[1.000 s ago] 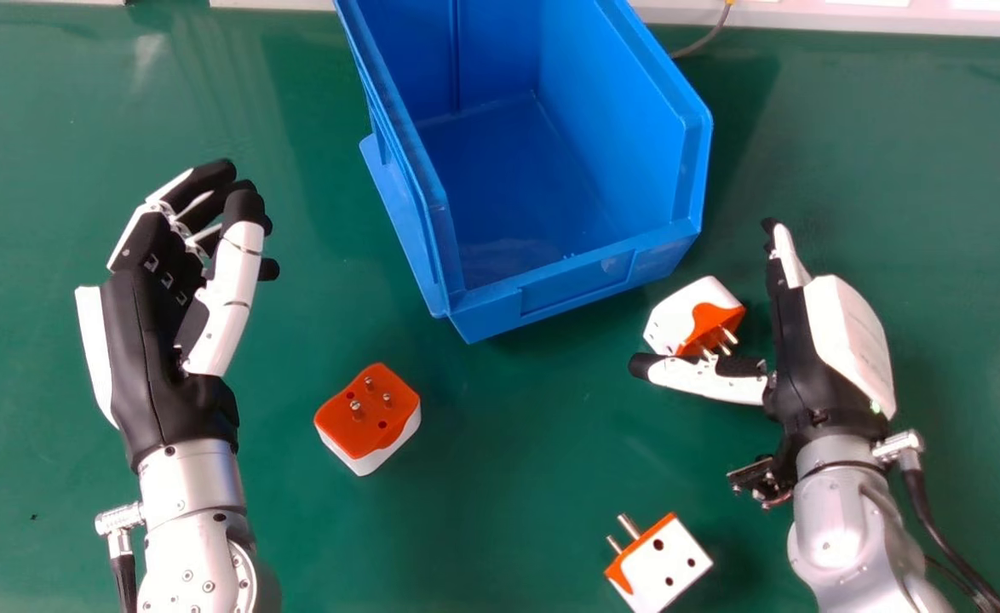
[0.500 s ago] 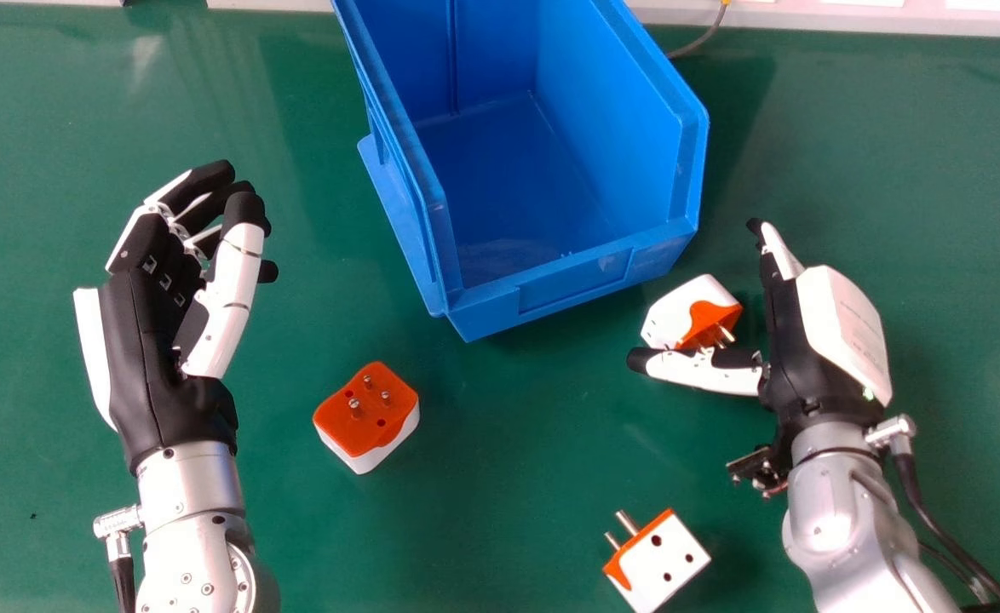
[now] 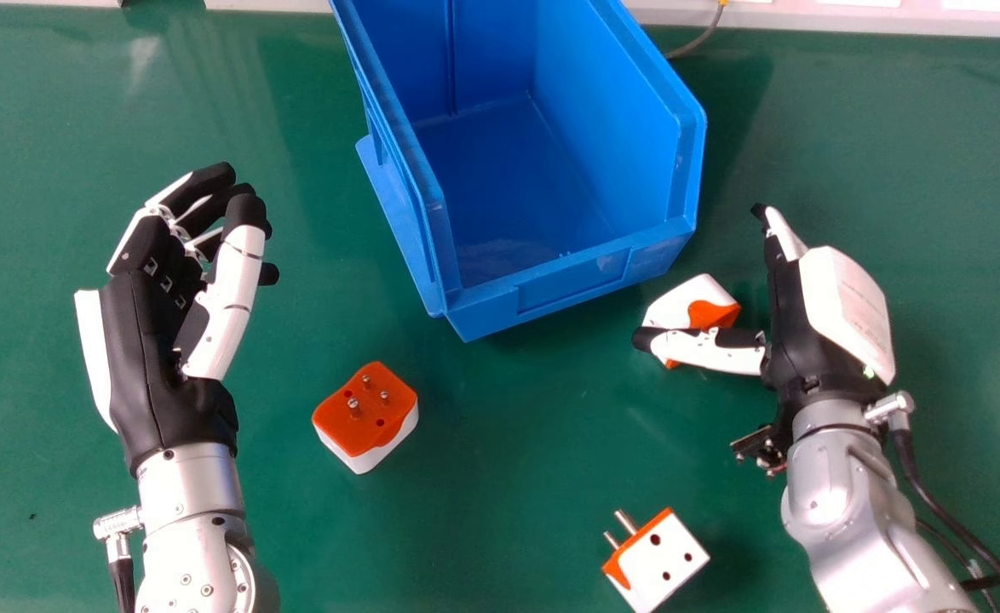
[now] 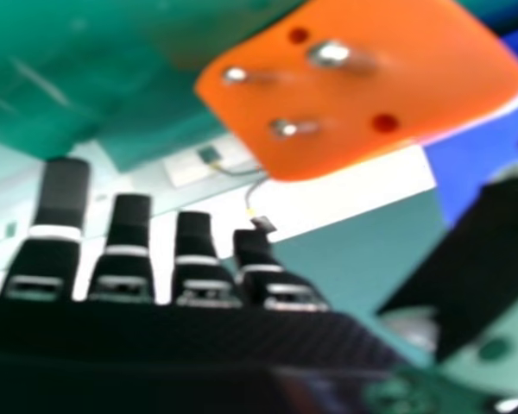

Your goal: Pick all objects and put in blue box

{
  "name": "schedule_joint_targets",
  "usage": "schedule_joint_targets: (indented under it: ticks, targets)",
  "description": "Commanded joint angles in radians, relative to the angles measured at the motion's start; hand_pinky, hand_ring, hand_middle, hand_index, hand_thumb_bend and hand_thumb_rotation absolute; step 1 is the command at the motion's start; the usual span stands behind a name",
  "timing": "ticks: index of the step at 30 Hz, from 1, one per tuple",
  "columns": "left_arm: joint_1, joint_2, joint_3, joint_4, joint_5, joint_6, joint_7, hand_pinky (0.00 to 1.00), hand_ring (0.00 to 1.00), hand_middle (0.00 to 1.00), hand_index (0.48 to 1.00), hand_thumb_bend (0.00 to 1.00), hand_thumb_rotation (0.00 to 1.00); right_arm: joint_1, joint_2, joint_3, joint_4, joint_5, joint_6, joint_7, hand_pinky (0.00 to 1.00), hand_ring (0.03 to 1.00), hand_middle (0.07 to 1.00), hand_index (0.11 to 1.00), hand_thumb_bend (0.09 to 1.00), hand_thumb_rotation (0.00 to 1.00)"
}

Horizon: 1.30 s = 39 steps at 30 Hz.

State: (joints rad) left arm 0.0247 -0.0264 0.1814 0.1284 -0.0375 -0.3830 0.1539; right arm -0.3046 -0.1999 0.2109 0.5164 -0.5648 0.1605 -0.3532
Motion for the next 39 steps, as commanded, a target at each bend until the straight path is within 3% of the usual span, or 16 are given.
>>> schedule_joint_targets:
  ticks: [1,6,9,15,17,27,30,32,39]
  targets:
    - [0.001,0.002,-0.007,-0.025,0.011,-0.013,-0.003,0.49,0.62,0.69,0.674,0.61,0.46,-0.01,-0.006,0.011,0.027,0.001,0.003,0.013,0.78,0.868,0.913,0.923,0.945,0.5]
    - [0.002,0.0,-0.007,-0.028,0.012,-0.01,0.002,0.49,0.63,0.69,0.676,0.61,0.46,-0.03,-0.028,0.053,0.052,-0.043,0.02,0.025,0.78,0.867,0.913,0.924,0.945,0.51]
    - [0.003,0.001,-0.008,-0.029,0.006,-0.011,-0.006,0.49,0.63,0.69,0.677,0.6,0.46,-0.045,-0.044,0.082,0.072,-0.065,0.026,0.041,0.77,0.867,0.914,0.924,0.945,0.51]
    - [0.007,0.002,-0.009,-0.032,0.011,-0.016,-0.006,0.49,0.63,0.69,0.679,0.59,0.45,-0.063,-0.07,0.123,0.081,-0.087,0.039,0.099,0.76,0.866,0.91,0.918,0.95,0.54]
    - [0.008,0.002,-0.009,-0.036,0.006,-0.012,-0.009,0.49,0.63,0.69,0.68,0.59,0.45,-0.066,-0.075,0.132,0.078,-0.086,0.045,0.122,0.76,0.864,0.908,0.917,0.953,0.55]
    - [0.015,-0.001,-0.01,-0.049,0.01,0.0,-0.004,0.49,0.63,0.69,0.68,0.59,0.46,-0.081,-0.083,0.16,0.078,-0.106,0.07,0.17,0.75,0.861,0.903,0.919,0.958,0.57]
    - [0.017,-0.001,-0.01,-0.05,0.015,-0.002,-0.001,0.49,0.63,0.69,0.68,0.6,0.47,-0.087,-0.085,0.168,0.088,-0.106,0.065,0.181,0.74,0.857,0.898,0.917,0.963,0.58]
    - [0.018,-0.001,-0.01,-0.049,0.008,-0.004,-0.005,0.49,0.63,0.69,0.68,0.6,0.47,-0.09,-0.088,0.174,0.086,-0.108,0.071,0.195,0.74,0.855,0.896,0.916,0.965,0.58]
    - [0.016,0.0,-0.007,-0.045,0.01,-0.005,-0.002,0.49,0.63,0.69,0.678,0.61,0.48,-0.097,-0.095,0.194,0.077,-0.116,0.091,0.239,0.74,0.848,0.892,0.908,0.967,0.6]
